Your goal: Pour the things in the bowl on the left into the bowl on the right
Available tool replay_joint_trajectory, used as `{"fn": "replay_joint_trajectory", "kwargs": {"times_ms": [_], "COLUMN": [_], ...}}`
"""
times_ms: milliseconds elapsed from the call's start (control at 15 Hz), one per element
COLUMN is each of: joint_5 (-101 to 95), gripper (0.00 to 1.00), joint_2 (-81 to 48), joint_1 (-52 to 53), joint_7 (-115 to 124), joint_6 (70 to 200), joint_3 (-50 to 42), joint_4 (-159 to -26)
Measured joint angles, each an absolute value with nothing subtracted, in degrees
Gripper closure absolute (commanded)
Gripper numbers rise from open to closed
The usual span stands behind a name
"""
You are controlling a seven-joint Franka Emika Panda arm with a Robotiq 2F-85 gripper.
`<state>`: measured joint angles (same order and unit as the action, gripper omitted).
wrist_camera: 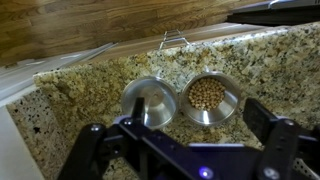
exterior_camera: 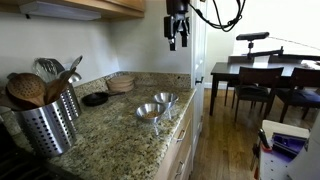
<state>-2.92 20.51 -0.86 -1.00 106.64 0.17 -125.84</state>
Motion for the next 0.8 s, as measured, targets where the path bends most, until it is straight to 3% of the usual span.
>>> {"fn": "replay_joint_trajectory", "kwargs": {"times_ms": [800], "joint_5": [-2.93], "gripper": [0.00], "joint_2": [14.52], "joint_1": [-0.02], "joint_7": [-1.32], "joint_6": [108.95], "joint_3": [2.35], "joint_4": [-125.81]}}
